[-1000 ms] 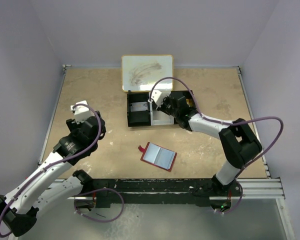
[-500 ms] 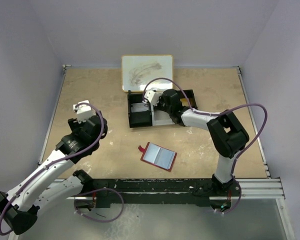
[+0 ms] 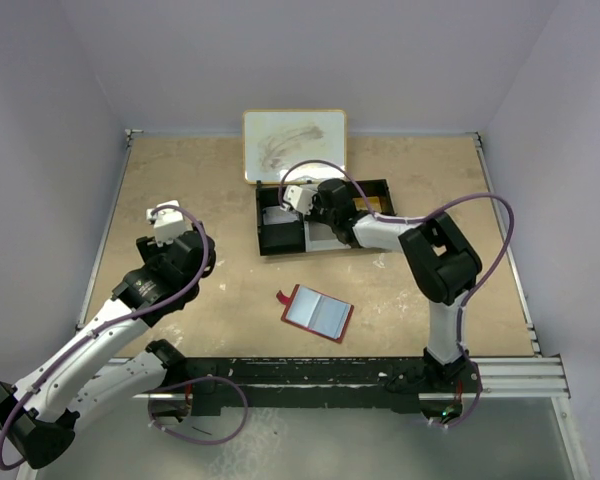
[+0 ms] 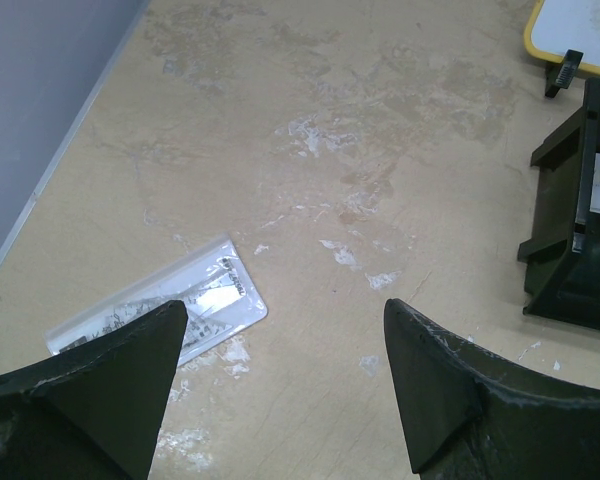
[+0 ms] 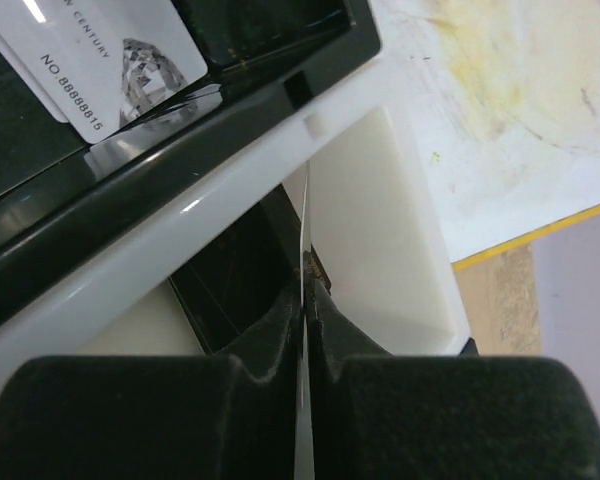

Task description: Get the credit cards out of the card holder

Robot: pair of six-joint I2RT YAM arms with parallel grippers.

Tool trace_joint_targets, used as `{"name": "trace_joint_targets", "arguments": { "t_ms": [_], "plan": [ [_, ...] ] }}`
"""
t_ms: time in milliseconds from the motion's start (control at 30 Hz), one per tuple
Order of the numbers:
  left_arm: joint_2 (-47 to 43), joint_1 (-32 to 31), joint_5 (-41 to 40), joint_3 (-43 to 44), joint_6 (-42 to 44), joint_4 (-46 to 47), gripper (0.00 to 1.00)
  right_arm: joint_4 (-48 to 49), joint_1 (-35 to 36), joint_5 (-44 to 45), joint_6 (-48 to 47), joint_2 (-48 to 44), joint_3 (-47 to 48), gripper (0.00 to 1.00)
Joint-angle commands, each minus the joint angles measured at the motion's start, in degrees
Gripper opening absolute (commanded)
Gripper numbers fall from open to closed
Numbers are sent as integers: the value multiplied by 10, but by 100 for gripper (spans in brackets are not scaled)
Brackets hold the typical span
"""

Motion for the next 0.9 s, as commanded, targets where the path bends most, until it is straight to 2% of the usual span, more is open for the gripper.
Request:
{"name": "trace_joint_targets", "arguments": {
  "t_ms": [0, 100, 300, 433, 667, 867],
  "plan": [
    [-4, 2, -10, 15, 2, 8, 77, -1, -2, 8, -19, 6, 25, 7],
    [-5, 2, -10, 14, 2, 8, 77, -8, -2, 14, -18, 11, 29, 8],
    [-5, 2, -10, 13, 2, 9, 77, -14, -2, -11, 5, -6, 25, 18],
    [-4, 2, -10, 13, 2, 9, 77, -20, -2, -55, 32, -38, 18, 29],
    [-3, 2, -5, 12, 5, 11, 77, 14, -1, -54, 65, -85, -29, 32],
    [-4, 2, -2, 12, 5, 12, 77, 53, -1, -51, 170, -115, -68, 31]
  ]
}}
